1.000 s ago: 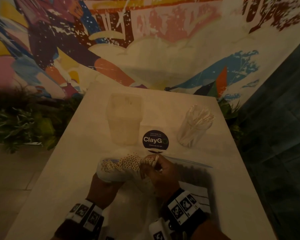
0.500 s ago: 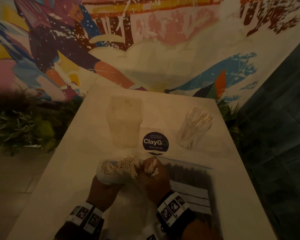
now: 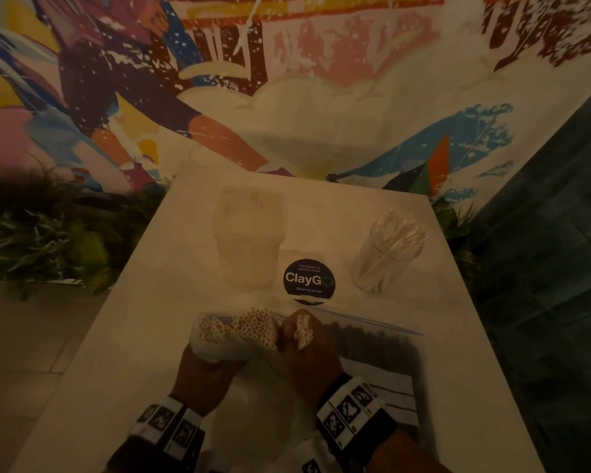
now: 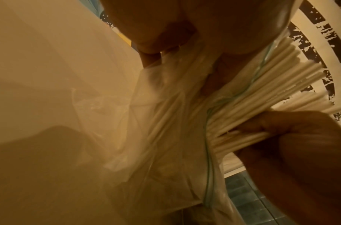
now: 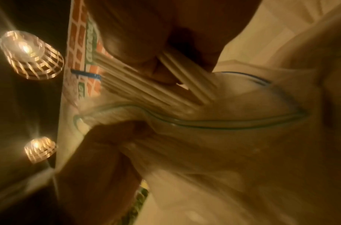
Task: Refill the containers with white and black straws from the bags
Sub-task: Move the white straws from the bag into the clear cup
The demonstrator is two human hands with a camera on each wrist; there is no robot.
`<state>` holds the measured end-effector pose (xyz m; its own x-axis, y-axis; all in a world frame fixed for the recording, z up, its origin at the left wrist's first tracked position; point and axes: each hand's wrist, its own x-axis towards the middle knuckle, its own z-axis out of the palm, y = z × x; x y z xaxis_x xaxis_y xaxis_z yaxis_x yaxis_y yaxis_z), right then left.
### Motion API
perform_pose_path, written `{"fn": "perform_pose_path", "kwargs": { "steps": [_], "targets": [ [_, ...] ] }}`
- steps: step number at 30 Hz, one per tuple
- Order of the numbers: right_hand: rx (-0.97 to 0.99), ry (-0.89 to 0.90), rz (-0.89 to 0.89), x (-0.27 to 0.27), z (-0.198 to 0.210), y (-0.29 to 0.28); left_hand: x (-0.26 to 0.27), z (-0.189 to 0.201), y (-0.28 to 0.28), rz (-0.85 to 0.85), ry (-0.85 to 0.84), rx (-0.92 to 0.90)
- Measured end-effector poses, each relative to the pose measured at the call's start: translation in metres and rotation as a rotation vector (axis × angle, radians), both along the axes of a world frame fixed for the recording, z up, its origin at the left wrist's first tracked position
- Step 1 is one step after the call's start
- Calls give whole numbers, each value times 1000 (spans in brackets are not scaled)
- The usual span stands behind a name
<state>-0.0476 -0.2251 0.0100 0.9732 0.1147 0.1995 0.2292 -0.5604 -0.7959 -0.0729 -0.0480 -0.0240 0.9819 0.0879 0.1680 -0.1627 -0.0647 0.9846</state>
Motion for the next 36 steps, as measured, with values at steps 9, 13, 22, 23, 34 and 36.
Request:
{"fn": "perform_pose_path", "kwargs": {
  "steps": [9,13,22,23,34,36],
  "targets": [
    [12,82,5,-4,-7,-4,-2,5,-1,-7,-30,65],
    [125,110,-13,-6,-2,-5,-2,10,-4,4,-46,17],
    [813,130,-99,-4,36,-8,-1,8,-3,7,-50,2],
    [875,120,-91,-4,42,-9,-1,7,-3,9,-50,7],
    [1043,-80,-182,13,116,-49,0,9,-3,-8,-54,-12],
    [987,-142,-259,24,126,-63,0,9,-4,-11,-44,9]
  ]
}}
